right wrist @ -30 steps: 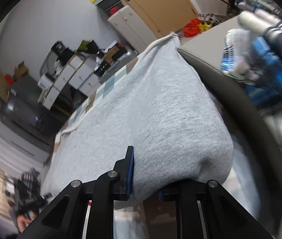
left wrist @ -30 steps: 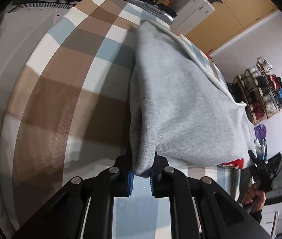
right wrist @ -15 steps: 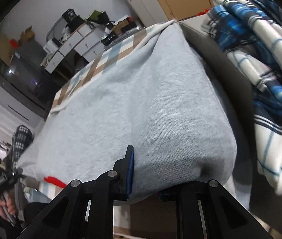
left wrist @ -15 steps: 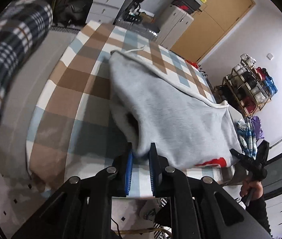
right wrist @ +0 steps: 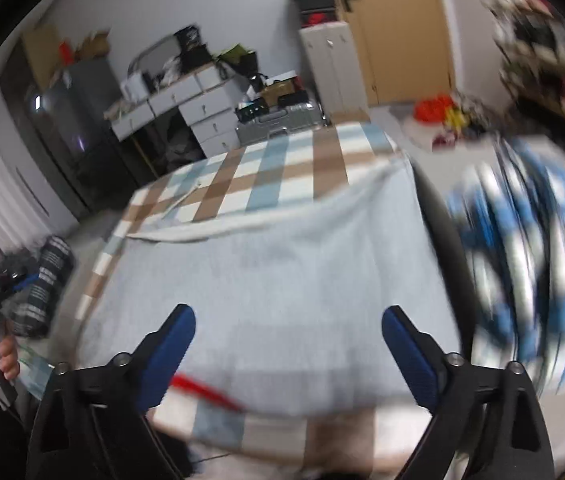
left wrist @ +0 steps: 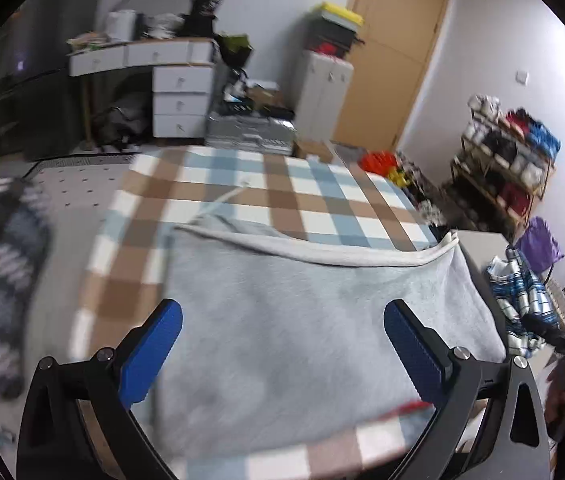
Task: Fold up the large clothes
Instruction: 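Lower the folded hem onto the hoodie and open both grippers, then press the folded hoodie flat with both open grippers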
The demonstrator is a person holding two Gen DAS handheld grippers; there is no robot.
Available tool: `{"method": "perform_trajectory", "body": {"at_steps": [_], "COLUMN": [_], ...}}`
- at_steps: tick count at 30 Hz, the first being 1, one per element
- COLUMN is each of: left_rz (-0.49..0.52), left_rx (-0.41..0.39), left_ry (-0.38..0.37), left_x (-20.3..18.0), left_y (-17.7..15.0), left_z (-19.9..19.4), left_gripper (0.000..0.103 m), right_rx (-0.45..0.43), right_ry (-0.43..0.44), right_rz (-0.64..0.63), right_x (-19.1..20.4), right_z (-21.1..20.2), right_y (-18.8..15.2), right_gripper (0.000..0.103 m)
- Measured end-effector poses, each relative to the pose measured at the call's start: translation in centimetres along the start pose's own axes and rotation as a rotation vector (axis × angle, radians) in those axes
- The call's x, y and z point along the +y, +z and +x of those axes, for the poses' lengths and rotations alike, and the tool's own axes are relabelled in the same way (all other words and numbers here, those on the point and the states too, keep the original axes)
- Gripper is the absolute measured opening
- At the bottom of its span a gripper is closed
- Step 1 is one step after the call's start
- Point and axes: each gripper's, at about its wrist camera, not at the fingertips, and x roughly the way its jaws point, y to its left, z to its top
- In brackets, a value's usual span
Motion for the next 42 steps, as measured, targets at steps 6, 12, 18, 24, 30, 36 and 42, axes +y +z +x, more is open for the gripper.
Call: {"method": "perform_trajectory", "body": {"at_steps": [6,12,18,24,30,36,42], "left_rz": [-0.114,-0.110,-0.198,-0.182,-0.100,-0.111,-0.093], "left_rx": [0.214,0.320,0.335,0.321,0.309,0.316,0.321], "left_ry": [-0.061,-0.066,-0.038,0.000,0.020,0.015,-0.011], "left_x": [1.4,4.3,8.7,7.4,6.2,6.3,5.1], "left_y": [-1.6,-2.1,-0.7,-0.5,-1.0,-1.2,-1.3], "left_z": [10.3,13.9,14.6,14.2,14.1,13.9,13.8], "left_gripper": [0.099,0.099,0.099,0.099,0.099,0.099,0.099], "right_rx": [0.184,0.413,0.501,0.429,0.246,0.315,0.438], "right_ry": [-0.072,0.029,0.042,0.032,-0.037,0.125,0.028], "right_rz": [-0.317,-0.518,-0.588,-0.506,-0.368,-0.441,-0.496], "right_x": [7.0,9.8,10.9,10.7,10.1,7.8,4.2], "right_z": [9.6,20.5,26.4,27.4,26.9,22.9,24.0], "right_y": [6.8,6.9,6.7,10.0,13.4,12.1,9.0], "right_gripper": [0.096,0.080,0.054,0.000,0.002,0.065,0.071]}}
